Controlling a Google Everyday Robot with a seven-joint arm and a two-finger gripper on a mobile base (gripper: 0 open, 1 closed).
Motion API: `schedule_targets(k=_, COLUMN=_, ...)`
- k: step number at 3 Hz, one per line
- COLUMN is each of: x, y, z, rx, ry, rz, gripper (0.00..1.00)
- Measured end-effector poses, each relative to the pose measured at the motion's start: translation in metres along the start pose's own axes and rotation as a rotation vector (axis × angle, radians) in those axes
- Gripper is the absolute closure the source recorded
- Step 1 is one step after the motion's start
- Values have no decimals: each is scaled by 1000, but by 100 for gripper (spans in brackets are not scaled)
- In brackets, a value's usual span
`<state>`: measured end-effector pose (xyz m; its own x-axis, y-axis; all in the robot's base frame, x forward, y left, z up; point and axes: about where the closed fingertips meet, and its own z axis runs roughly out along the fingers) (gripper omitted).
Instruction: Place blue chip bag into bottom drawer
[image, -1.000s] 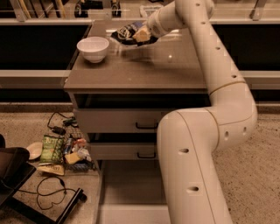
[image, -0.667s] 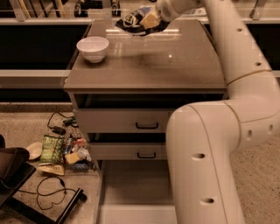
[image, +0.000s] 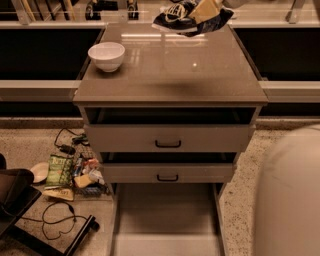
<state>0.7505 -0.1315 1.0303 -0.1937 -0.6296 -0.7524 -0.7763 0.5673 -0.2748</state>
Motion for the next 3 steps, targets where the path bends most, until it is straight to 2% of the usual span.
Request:
schedule_targets(k=1, x=33, y=28, z=-52, rx=-20, ry=15, rz=6, gripper=100)
schedule_targets(k=2, x=106, y=77, z=-63, rx=-144, ry=119, rz=106, gripper=100)
schedule_targets(k=3, x=191, y=146, z=-75, rx=-268, ry=170, rz=273, gripper=100)
